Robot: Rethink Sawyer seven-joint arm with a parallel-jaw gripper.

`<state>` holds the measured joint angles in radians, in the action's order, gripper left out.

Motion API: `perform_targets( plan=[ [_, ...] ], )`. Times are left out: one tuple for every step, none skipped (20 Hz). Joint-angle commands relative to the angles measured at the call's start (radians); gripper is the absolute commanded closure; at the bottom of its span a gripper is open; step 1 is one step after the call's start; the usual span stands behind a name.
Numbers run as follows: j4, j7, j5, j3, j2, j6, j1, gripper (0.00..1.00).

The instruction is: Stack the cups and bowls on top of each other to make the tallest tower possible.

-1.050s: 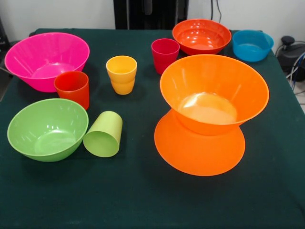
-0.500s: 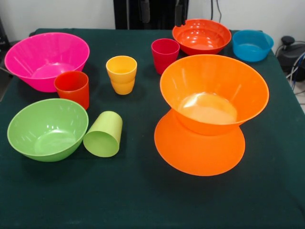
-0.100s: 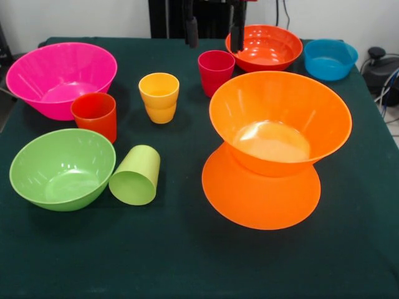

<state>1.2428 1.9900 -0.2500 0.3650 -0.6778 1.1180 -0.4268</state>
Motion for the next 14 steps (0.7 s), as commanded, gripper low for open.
perform_targets(
  plan=[
    [-0.055,0.032,-0.054,-0.026,0.097,0.015,0.034,0.0],
    [-0.059,0.034,-0.053,-0.027,0.103,0.008,0.035,0.0],
    [-0.058,0.031,-0.052,-0.027,0.106,0.005,0.034,0.0],
    [-0.058,0.028,-0.05,-0.026,0.108,0.002,0.033,0.0],
    [-0.057,0.024,-0.049,-0.026,0.111,-0.001,0.031,0.0],
    [-0.056,0.021,-0.048,-0.026,0.113,-0.004,0.03,0.0],
    [-0.042,0.016,-0.04,-0.023,0.103,-0.004,0.026,0.0],
    [-0.043,0.013,-0.032,-0.021,0.099,0.015,0.025,0.0],
    [-0.045,0.011,-0.024,-0.019,0.096,0.033,0.023,0.0],
    [-0.046,0.008,-0.017,-0.017,0.092,0.052,0.022,0.0],
    [-0.055,-0.007,-0.011,-0.012,0.078,0.082,0.019,0.0],
    [-0.053,-0.005,-0.004,-0.011,0.069,0.095,0.018,0.0],
    [-0.051,-0.003,0.004,-0.01,0.06,0.109,0.016,0.0],
    [-0.05,-0.001,0.011,-0.01,0.052,0.122,0.014,0.0]
  ],
)
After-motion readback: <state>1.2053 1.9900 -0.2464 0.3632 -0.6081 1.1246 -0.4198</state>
